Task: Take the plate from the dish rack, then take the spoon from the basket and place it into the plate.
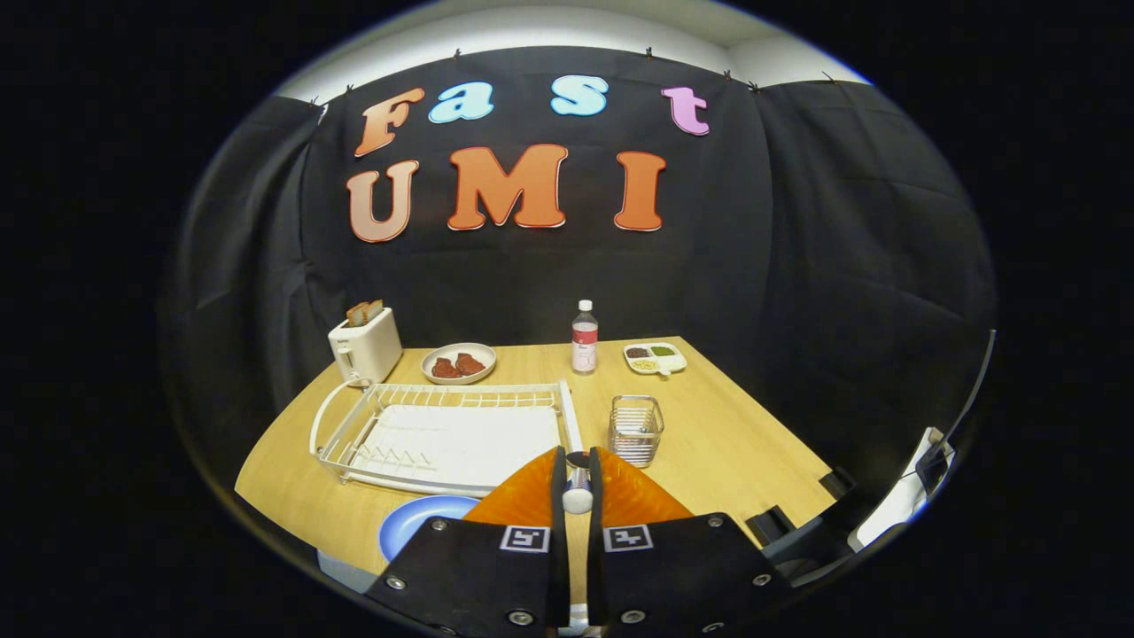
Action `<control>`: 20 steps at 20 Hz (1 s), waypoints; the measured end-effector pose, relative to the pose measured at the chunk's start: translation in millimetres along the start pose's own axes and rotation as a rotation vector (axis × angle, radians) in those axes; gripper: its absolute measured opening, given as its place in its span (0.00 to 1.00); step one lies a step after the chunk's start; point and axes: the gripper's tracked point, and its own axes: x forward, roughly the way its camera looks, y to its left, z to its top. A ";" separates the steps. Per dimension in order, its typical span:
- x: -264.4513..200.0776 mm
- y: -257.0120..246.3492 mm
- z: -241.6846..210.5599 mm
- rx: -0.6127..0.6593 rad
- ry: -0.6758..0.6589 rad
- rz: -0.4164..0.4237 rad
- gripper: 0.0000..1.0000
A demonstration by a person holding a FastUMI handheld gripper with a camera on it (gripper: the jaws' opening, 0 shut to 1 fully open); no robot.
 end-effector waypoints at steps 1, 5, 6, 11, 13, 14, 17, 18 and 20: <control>-2.9 7.7 -2.7 0.006 0.006 0.013 0.08; -11.6 40.5 -11.6 -0.007 0.016 0.081 0.08; -11.9 48.2 -14.1 -0.013 0.020 0.096 0.08; -14.6 84.5 -28.6 -0.046 0.037 0.189 0.08; -15.1 98.3 -34.1 -0.075 0.041 0.233 0.08; -16.3 106.1 -36.8 -0.090 0.046 0.261 0.08; -16.6 127.2 -51.8 -0.125 0.068 0.336 0.08; -15.2 131.9 -56.3 -0.135 0.074 0.350 0.08; -9.6 135.8 -68.3 -0.151 0.093 0.366 0.08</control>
